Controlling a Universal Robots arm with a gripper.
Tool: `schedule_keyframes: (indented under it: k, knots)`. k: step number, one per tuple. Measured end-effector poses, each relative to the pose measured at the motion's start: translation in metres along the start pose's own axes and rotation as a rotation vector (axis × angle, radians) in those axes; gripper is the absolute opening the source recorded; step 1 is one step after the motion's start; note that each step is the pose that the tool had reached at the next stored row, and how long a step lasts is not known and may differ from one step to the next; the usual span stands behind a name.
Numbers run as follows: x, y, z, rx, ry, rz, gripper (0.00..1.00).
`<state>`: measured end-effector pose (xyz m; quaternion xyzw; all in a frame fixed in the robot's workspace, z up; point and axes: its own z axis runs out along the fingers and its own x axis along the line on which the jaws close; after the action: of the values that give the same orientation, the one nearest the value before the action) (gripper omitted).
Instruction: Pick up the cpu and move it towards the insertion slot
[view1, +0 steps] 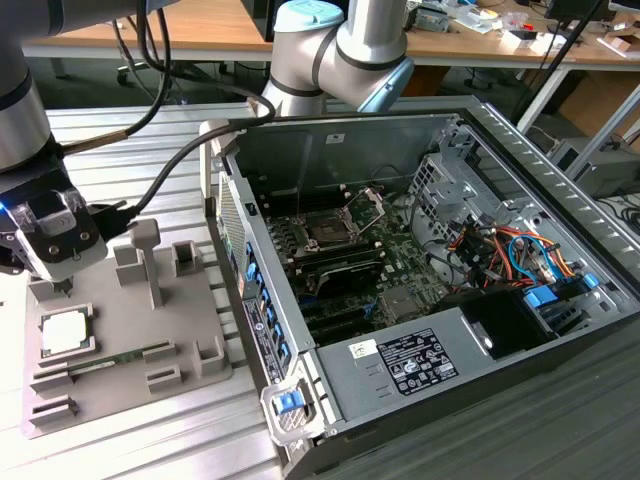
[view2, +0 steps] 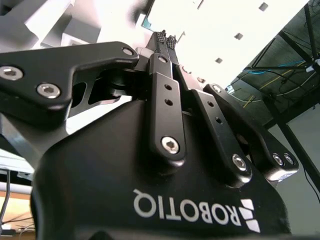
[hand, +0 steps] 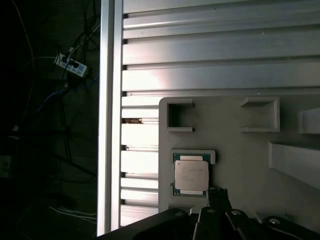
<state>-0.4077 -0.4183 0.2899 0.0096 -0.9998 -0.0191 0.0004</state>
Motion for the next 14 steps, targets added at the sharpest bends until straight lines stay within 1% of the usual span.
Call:
schedule_keyframes:
  k: [14]
  knots:
    - [0.0022,-0.0017,0.0055,0.0012,0.0001,0.0,0.11]
